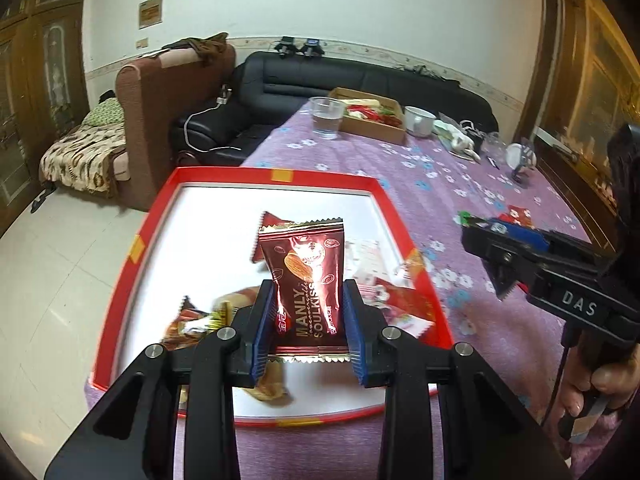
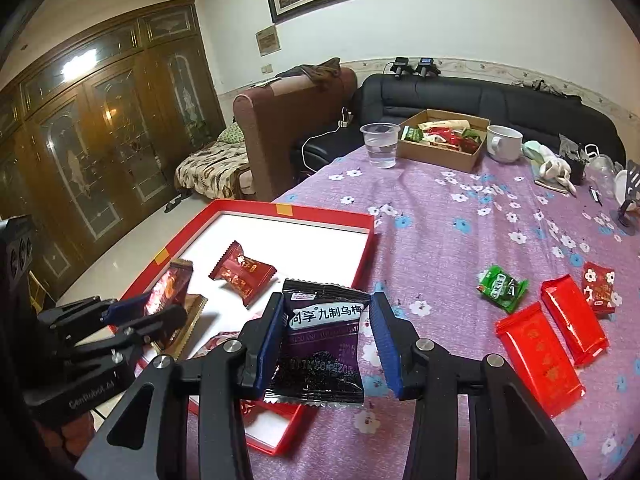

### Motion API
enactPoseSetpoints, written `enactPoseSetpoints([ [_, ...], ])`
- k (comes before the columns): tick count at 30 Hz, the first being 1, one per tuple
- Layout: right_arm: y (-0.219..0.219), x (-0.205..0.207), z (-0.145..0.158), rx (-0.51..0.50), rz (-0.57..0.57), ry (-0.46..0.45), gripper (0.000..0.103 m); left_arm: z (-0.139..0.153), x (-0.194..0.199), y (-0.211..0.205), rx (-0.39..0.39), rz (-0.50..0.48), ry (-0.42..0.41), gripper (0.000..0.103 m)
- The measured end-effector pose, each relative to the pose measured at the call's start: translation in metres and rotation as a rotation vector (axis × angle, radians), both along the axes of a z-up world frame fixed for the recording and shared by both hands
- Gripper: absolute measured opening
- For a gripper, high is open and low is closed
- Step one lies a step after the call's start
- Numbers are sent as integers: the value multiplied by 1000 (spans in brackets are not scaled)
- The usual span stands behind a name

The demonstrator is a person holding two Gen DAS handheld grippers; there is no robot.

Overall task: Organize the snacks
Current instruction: 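Carry the brown chocolate bar and purple packet over the tray with both tools, then open the right tool to drop the purple packet while the left tool releases the brown bar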

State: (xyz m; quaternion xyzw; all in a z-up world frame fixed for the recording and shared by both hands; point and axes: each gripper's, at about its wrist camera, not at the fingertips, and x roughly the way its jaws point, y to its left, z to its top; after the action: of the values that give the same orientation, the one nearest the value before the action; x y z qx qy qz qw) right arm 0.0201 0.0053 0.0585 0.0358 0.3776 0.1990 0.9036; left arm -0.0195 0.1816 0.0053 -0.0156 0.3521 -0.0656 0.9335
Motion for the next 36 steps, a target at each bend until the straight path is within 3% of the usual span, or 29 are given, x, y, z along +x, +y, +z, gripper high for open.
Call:
enactPoseSetpoints([
  [36,118,-6,-12,-60,230,23,44,-9,0,56,-25,103,8,31],
])
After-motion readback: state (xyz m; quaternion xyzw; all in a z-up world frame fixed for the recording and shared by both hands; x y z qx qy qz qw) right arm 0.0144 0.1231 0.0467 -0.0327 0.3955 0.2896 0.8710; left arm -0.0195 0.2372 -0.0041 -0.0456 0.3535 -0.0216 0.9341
